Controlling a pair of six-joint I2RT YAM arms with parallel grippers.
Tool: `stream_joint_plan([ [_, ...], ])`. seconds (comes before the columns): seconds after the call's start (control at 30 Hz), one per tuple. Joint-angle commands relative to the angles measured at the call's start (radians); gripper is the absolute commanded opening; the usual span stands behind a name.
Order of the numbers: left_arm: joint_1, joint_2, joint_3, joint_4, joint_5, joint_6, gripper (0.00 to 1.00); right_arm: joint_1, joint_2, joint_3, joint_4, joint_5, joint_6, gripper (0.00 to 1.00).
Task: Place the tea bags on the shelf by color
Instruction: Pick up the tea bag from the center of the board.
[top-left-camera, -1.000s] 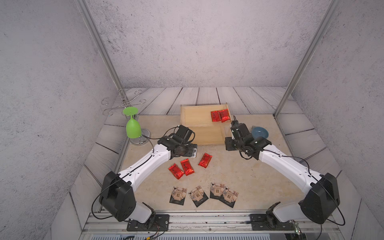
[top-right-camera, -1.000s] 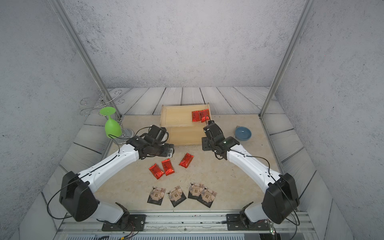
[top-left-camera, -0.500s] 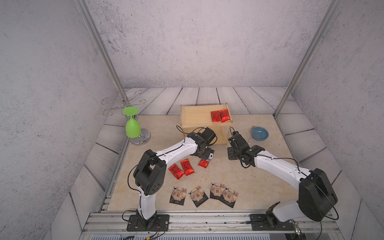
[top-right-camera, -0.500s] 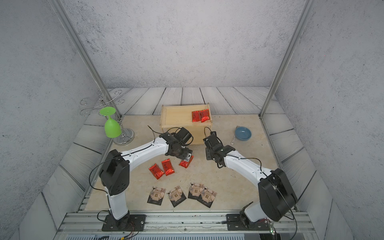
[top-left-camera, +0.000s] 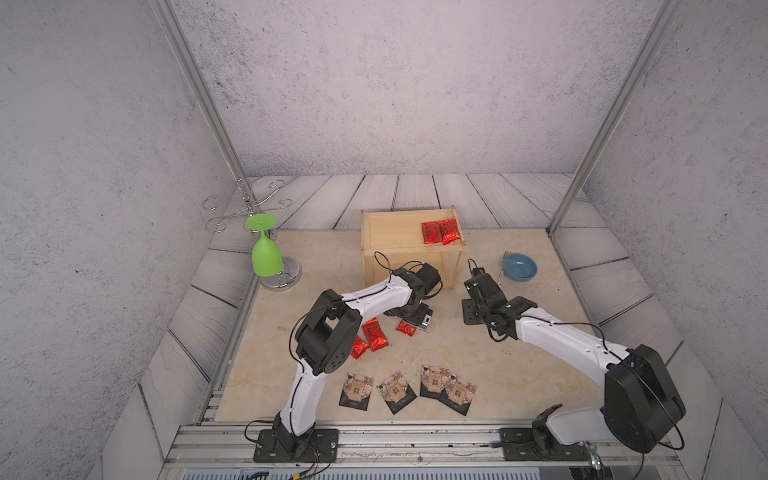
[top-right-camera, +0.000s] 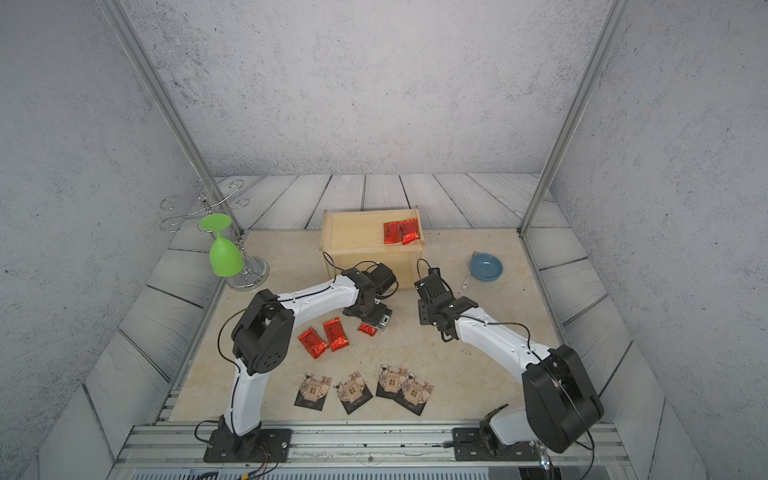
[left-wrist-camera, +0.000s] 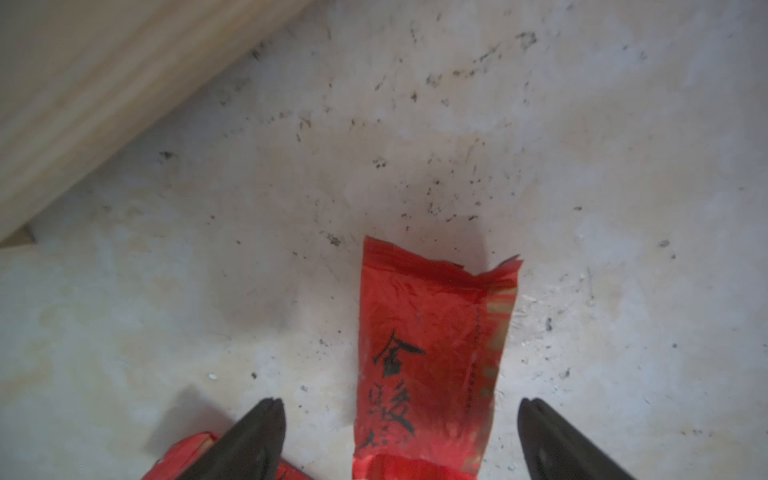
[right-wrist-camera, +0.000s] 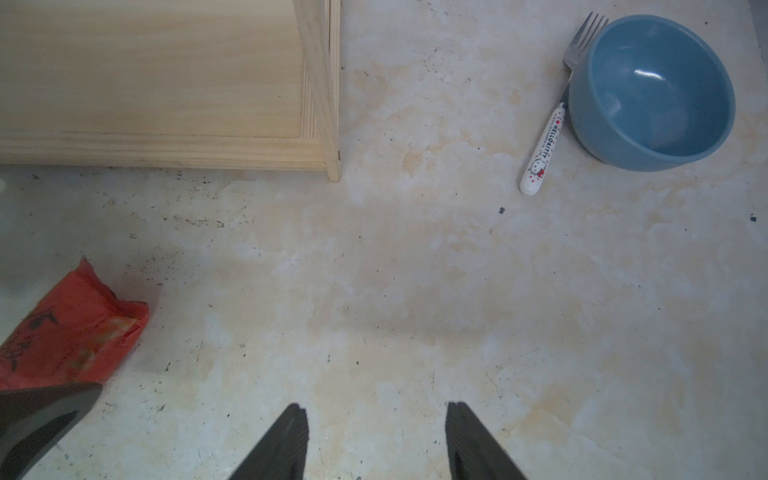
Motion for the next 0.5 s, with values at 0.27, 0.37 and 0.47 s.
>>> stream_joint_plan([
  [0.27, -0.002, 0.015, -0.004, 0.002, 0.015, -0.028, 0.79, -0.005, -0.037, -0.01, 0.002, -0.009, 0.004, 0.56],
  [0.37, -0.002, 0.023, -0.001, 0.003, 0.016, -0.032, 0.79, -0.007, -0.042, -0.009, 0.004, -0.009, 0.002, 0.56],
  [0.47, -0.001, 0.032, -0.001, 0.004, 0.018, -0.041, 0.77, -0.006, -0.046, -0.008, 0.004, -0.012, 0.004, 0.56],
])
